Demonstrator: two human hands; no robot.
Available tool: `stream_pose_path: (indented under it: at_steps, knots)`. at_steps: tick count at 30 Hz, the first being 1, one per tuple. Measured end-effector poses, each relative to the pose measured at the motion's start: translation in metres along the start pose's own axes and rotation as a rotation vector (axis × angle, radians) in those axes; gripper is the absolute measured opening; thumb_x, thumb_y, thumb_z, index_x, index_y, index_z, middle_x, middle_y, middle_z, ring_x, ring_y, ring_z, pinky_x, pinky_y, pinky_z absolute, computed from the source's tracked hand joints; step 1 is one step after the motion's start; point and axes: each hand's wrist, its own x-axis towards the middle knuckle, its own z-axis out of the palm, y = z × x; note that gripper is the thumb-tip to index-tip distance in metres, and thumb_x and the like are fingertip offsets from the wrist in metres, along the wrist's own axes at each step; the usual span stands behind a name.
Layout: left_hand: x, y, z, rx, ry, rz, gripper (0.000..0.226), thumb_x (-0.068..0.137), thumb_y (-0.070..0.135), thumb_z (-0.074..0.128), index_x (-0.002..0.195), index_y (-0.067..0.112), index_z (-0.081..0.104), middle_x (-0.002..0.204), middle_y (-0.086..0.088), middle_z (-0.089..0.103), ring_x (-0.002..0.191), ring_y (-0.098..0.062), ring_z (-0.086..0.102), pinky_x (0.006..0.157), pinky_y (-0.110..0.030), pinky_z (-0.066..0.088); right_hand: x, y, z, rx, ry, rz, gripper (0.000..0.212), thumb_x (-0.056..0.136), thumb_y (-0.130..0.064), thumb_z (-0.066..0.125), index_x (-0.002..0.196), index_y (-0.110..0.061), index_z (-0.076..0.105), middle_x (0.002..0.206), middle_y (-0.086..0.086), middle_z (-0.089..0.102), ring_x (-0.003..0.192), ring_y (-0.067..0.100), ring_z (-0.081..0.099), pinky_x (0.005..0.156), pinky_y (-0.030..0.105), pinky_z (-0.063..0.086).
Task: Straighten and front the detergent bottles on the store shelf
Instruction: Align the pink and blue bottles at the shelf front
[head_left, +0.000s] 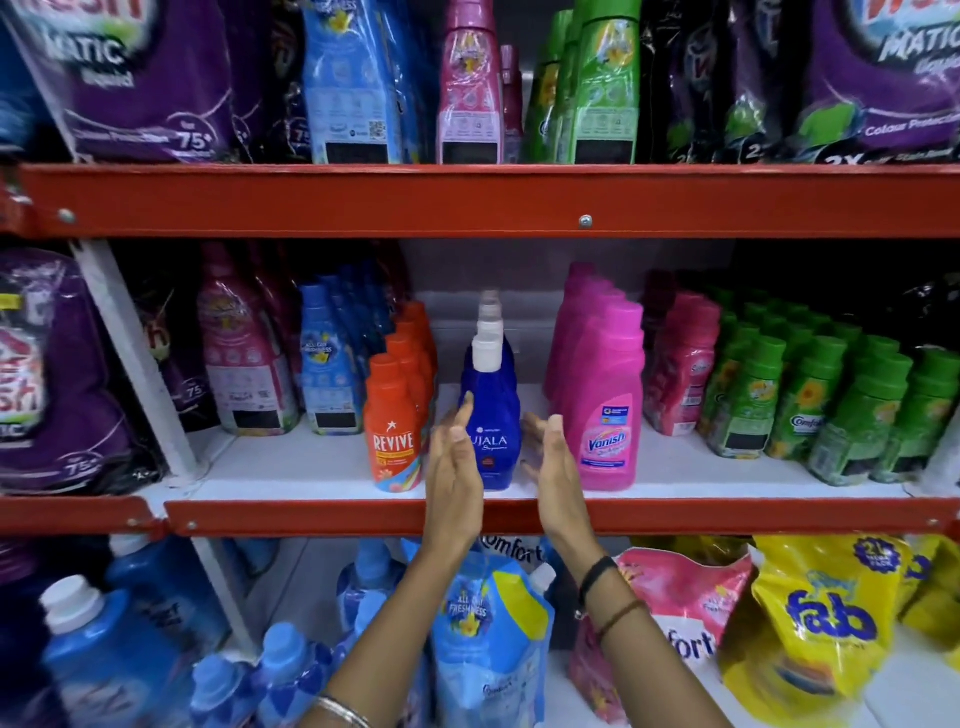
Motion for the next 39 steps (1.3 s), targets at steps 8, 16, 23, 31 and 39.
stream_pose_path:
  at_steps: [8,16,23,31,39]
  knots:
    - [0.002,-0.003,-0.007,0.024,-0.085,-0.048,0.062,0.073,0.089,0.007,0.124,0.065,0.033,0.151,0.009,0.034,0.135,-0.004,0.033,0.111,-0.028,0.031,0.002,0.004,-0.001,0.089,0.031,-0.001,0.076,0.083,-0.062,0.026,0.125,-0.007,0.056,0.125,0.008,0.062,0.098,-0.006,0.064,0.076,0.016,0.053]
    - [0.002,-0.003,-0.012,0.033,-0.113,-0.023,0.056,0.077,0.086,0.010,0.126,0.067,0.031,0.154,0.008,0.028,0.140,-0.003,0.027,0.115,-0.038,0.031,-0.004,0.003,0.006,-0.049,0.103,-0.051,0.067,0.082,-0.073,0.023,0.118,-0.029,0.057,0.124,-0.008,0.060,0.114,0.004,0.057,0.100,0.031,0.046]
    - [-0.018,0.001,-0.050,0.049,0.176,0.253,0.061,0.096,0.060,0.017,0.139,0.028,0.045,0.151,0.001,0.037,0.141,-0.011,0.029,0.112,-0.023,0.027,-0.038,0.005,0.052,-0.023,0.110,-0.325,0.062,0.081,-0.074,0.034,0.121,-0.031,0.053,0.125,-0.004,0.059,0.117,0.003,0.054,0.098,0.018,0.041]
    - [0.012,-0.010,-0.092,0.021,0.155,-0.072,0.055,0.090,0.061,0.010,0.136,0.044,0.036,0.147,0.012,0.036,0.132,0.000,0.034,0.106,-0.015,0.024,-0.020,0.011,0.105,-0.046,-0.139,-0.018,0.104,0.060,-0.094,0.020,0.142,-0.031,0.024,0.147,-0.017,0.026,0.139,0.000,0.025,0.121,0.032,0.016]
    - [0.014,-0.011,-0.098,0.001,0.075,-0.089,0.058,0.084,0.074,0.010,0.130,0.053,0.039,0.139,0.012,0.046,0.121,0.000,0.047,0.105,-0.027,0.038,-0.014,0.010,0.110,0.082,-0.081,0.044,0.110,0.061,-0.093,0.027,0.140,-0.018,0.042,0.140,-0.001,0.053,0.124,0.002,0.051,0.111,0.032,0.037]
